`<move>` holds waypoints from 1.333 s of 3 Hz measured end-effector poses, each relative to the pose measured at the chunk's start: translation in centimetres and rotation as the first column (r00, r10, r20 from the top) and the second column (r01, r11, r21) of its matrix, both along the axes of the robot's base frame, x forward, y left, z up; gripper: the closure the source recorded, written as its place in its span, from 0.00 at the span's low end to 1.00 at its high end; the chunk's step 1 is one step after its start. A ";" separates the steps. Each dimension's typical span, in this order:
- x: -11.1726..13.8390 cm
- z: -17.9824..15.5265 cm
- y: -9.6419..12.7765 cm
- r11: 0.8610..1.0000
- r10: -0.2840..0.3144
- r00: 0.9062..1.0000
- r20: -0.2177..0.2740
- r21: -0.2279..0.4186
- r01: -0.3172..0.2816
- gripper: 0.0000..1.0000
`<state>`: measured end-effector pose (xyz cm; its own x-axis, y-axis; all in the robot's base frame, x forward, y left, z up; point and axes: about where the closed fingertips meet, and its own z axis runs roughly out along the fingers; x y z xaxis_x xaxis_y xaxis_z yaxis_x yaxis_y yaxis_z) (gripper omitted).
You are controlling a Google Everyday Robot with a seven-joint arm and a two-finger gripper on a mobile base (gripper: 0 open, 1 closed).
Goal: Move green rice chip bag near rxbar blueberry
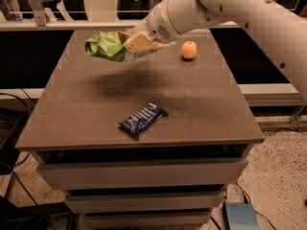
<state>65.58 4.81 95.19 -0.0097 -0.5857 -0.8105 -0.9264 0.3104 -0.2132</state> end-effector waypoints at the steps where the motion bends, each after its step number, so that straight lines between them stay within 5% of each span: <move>1: -4.8 -1.9 -1.7 1.000 0.005 0.997 -0.075 -0.017 -0.006 1.00; 3: -9.7 -6.0 -6.4 0.992 -0.074 0.986 -0.149 -0.114 0.057 1.00; 4: -9.3 -7.8 -7.2 0.987 -0.108 0.984 -0.140 -0.137 0.089 1.00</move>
Offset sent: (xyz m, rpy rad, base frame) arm -0.1238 -0.0784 -0.0639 -0.1095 0.2007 -0.0675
